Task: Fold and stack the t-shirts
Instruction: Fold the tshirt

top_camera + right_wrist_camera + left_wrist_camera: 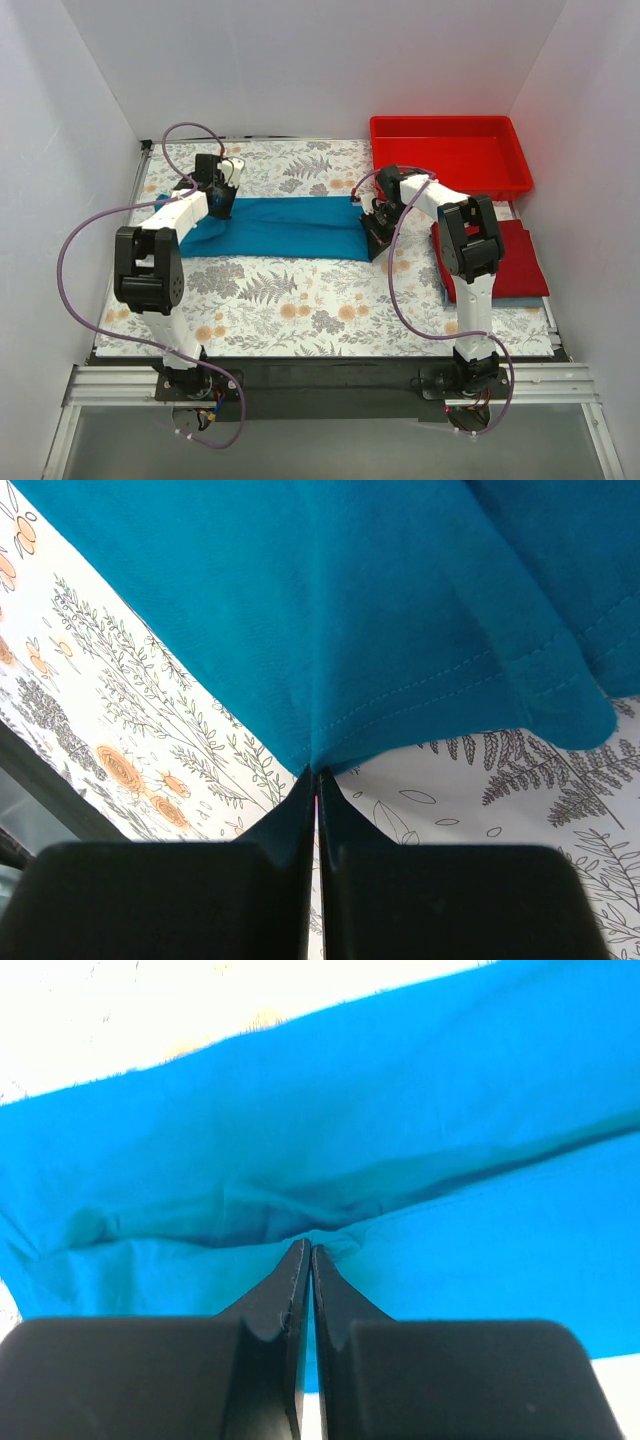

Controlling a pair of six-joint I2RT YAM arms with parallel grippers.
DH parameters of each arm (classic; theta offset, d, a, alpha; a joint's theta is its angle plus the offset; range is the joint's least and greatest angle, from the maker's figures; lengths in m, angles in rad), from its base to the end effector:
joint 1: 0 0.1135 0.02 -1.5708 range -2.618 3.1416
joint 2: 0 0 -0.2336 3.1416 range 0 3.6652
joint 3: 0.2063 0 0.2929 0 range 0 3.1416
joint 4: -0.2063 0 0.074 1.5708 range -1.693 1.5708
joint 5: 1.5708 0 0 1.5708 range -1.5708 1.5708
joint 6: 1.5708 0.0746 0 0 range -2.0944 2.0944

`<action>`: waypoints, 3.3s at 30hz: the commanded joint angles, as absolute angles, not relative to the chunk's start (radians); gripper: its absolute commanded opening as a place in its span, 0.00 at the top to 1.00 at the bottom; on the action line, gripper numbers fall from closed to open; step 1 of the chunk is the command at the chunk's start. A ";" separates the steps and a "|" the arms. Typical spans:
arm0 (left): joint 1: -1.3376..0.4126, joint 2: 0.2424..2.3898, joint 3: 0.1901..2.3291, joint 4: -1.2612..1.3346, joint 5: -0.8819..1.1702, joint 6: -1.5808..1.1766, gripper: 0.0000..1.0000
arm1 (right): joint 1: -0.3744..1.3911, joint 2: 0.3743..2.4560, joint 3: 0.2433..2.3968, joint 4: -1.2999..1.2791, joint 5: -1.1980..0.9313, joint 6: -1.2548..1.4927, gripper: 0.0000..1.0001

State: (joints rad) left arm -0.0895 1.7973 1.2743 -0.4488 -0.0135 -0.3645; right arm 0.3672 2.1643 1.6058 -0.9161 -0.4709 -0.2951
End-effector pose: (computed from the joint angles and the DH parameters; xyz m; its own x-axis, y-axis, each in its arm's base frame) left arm 0.4329 -0.0378 0.1272 -0.7977 -0.2863 -0.5307 -0.2168 0.9574 -0.1906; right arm 0.3976 0.1892 0.0663 -0.7840 -0.5792 -0.2232 -0.6152 0.6769 0.4041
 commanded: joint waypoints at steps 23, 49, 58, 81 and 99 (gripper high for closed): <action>0.147 1.709 1.342 -0.702 0.159 -0.448 0.59 | 0.385 1.996 1.629 -1.000 -0.390 -0.451 0.65; 0.105 2.244 1.693 -0.675 0.147 -0.413 0.66 | 0.659 2.097 1.485 -0.862 -0.323 -0.505 0.82; -0.020 2.344 2.163 -0.741 0.242 -0.452 0.56 | 0.907 1.984 1.624 -0.904 -0.650 -0.488 0.76; -0.132 2.420 1.934 -0.675 0.373 -0.572 0.57 | 0.822 2.094 1.453 -0.752 -0.549 -0.453 0.84; -0.187 2.197 1.995 -0.559 0.524 -0.486 0.22 | 0.828 1.881 1.632 -0.756 -0.523 -0.535 0.54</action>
State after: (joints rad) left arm -0.2001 2.4397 2.0815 -0.6144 0.4397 -0.5434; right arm 0.8371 2.0624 1.5562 -0.7506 -0.5575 -0.4316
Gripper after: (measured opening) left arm 0.753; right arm 0.421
